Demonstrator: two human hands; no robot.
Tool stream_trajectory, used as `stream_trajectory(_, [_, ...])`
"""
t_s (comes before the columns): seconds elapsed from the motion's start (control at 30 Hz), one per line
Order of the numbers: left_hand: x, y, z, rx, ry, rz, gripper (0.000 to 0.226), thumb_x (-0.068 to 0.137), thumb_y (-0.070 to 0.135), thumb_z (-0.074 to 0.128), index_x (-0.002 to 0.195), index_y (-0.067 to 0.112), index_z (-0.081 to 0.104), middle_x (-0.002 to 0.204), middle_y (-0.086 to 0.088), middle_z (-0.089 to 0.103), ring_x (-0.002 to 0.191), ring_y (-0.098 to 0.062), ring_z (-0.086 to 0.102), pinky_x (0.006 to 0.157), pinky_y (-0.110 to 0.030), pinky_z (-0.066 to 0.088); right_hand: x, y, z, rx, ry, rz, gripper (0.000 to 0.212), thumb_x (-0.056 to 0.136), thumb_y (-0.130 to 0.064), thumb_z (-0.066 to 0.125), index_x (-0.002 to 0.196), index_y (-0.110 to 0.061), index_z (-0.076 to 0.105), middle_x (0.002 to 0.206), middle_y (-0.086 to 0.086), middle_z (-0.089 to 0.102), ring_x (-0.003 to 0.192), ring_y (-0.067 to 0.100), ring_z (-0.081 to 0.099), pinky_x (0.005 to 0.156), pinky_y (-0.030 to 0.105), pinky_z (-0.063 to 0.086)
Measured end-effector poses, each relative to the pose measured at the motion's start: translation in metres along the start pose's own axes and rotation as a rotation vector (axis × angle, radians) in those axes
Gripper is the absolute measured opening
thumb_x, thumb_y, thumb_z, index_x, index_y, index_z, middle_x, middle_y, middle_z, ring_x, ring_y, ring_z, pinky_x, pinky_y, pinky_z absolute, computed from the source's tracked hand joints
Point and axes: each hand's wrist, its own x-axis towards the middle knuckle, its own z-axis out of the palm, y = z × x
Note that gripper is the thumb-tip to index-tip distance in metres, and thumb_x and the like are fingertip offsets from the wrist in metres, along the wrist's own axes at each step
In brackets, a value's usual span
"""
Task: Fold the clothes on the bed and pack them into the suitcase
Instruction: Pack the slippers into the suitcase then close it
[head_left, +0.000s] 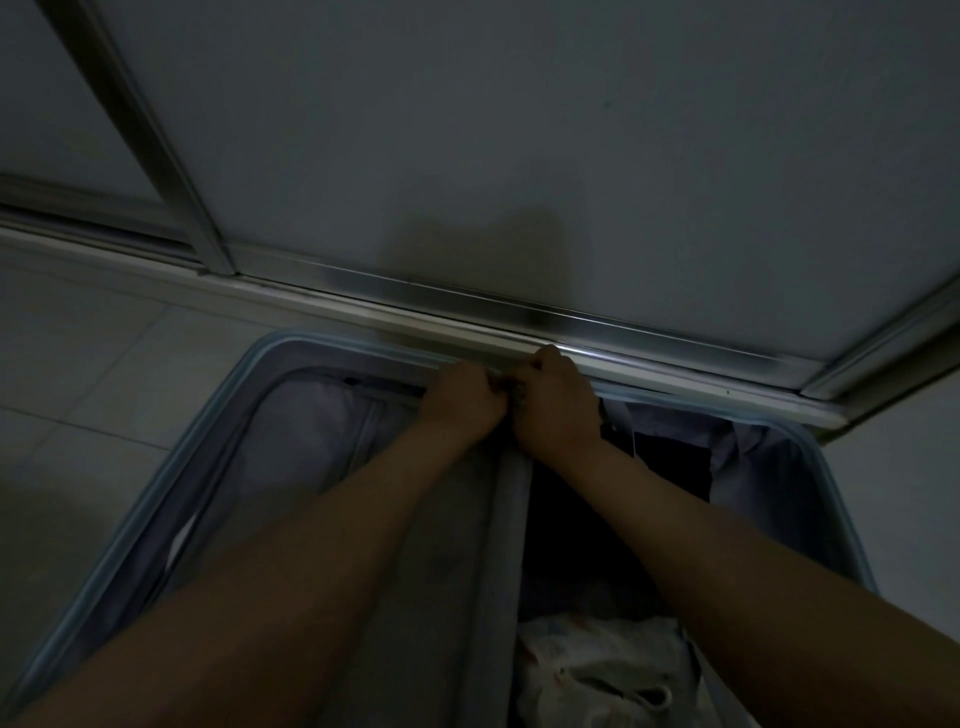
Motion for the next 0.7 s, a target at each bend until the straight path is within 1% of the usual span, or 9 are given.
stream_trajectory(0.1, [0.008, 0.002, 0.004, -0.081, -0.008, -0.205, 0.036, 0.085, 0.037, 0.065, 0.105, 0.008, 0.073, 0.110, -0.016, 0.069, 0.104, -0.030, 0.065, 0.086, -0.034, 0.053, 0.000, -0.001, 0.002, -0.040, -0.006, -0.016, 0.022, 0.080, -0.026, 0.062, 0.097, -0.017, 0.072, 0.101, 0.012, 0.054, 0.093, 0.032, 0.051, 0.073, 0.036, 0.041])
stream_trajectory(0.13, [0.010, 0.000, 0.002, -0.079, -0.019, -0.234, 0.039, 0.085, 0.039, 0.066, 0.108, 0.008, 0.072, 0.113, -0.016, 0.068, 0.107, -0.030, 0.064, 0.089, -0.035, 0.053, 0.000, -0.001, 0.002, -0.045, -0.010, -0.013, 0.022, 0.080, -0.029, 0.062, 0.097, -0.018, 0.072, 0.102, 0.011, 0.054, 0.094, 0.032, 0.051, 0.074, 0.036, 0.040])
stream_trajectory(0.23, [0.010, -0.005, -0.006, -0.010, -0.042, -0.164, 0.041, 0.087, 0.043, 0.064, 0.103, 0.006, 0.073, 0.108, -0.017, 0.070, 0.103, -0.031, 0.065, 0.084, -0.033, 0.052, 0.003, -0.003, 0.001, -0.106, -0.028, -0.049, 0.025, 0.083, -0.034, 0.060, 0.100, -0.021, 0.072, 0.105, 0.009, 0.053, 0.097, 0.031, 0.050, 0.076, 0.036, 0.039])
stream_trajectory(0.33, [0.008, -0.009, -0.015, 0.038, -0.021, -0.116, 0.033, 0.089, 0.033, 0.062, 0.105, 0.006, 0.072, 0.109, -0.019, 0.069, 0.104, -0.034, 0.063, 0.082, -0.033, 0.050, 0.005, -0.007, 0.001, -0.189, -0.037, -0.095, 0.027, 0.087, -0.037, 0.056, 0.101, -0.022, 0.073, 0.108, 0.008, 0.054, 0.100, 0.030, 0.049, 0.078, 0.037, 0.038])
stream_trajectory(0.4, [0.008, -0.022, -0.028, 0.061, 0.011, -0.137, 0.028, 0.090, 0.021, 0.059, 0.106, 0.000, 0.069, 0.111, -0.023, 0.067, 0.106, -0.036, 0.062, 0.083, -0.035, 0.049, 0.007, -0.009, 0.002, -0.248, -0.050, -0.094, 0.024, 0.086, -0.034, 0.057, 0.098, -0.021, 0.074, 0.110, 0.007, 0.055, 0.103, 0.030, 0.048, 0.079, 0.037, 0.036])
stream_trajectory(0.47, [0.006, -0.041, -0.048, 0.138, 0.031, -0.177, 0.029, 0.093, 0.018, 0.053, 0.107, -0.004, 0.066, 0.115, -0.026, 0.064, 0.110, -0.038, 0.059, 0.087, -0.036, 0.046, 0.009, -0.013, 0.001, -0.332, -0.037, -0.114, 0.019, 0.080, -0.028, 0.063, 0.091, -0.018, 0.074, 0.106, 0.009, 0.058, 0.101, 0.031, 0.050, 0.079, 0.037, 0.037])
stream_trajectory(0.53, [0.000, -0.061, -0.070, 0.220, 0.007, -0.199, 0.034, 0.099, 0.018, 0.044, 0.119, -0.004, 0.060, 0.128, -0.025, 0.057, 0.120, -0.037, 0.053, 0.096, -0.036, 0.039, 0.011, -0.023, 0.006, -0.323, -0.021, -0.168, 0.018, 0.072, -0.021, 0.067, 0.087, -0.012, 0.072, 0.100, 0.013, 0.059, 0.094, 0.034, 0.054, 0.077, 0.038, 0.038])
stream_trajectory(0.6, [-0.005, -0.076, -0.086, 0.246, -0.051, -0.193, 0.036, 0.103, 0.016, 0.038, 0.129, -0.003, 0.054, 0.136, -0.021, 0.053, 0.126, -0.032, 0.049, 0.101, -0.032, 0.032, 0.019, -0.042, 0.016, -0.229, -0.012, -0.274, 0.026, 0.073, -0.018, 0.067, 0.097, -0.009, 0.068, 0.102, 0.017, 0.059, 0.093, 0.036, 0.056, 0.077, 0.040, 0.040])
stream_trajectory(0.7, [-0.001, -0.096, -0.097, 0.265, -0.074, -0.170, 0.036, 0.102, 0.021, 0.042, 0.126, -0.001, 0.056, 0.132, -0.021, 0.056, 0.122, -0.032, 0.053, 0.099, -0.033, 0.036, 0.034, -0.088, 0.036, -0.057, -0.093, -0.353, 0.035, 0.085, -0.021, 0.062, 0.118, -0.009, 0.062, 0.115, 0.022, 0.057, 0.102, 0.039, 0.055, 0.085, 0.044, 0.045])
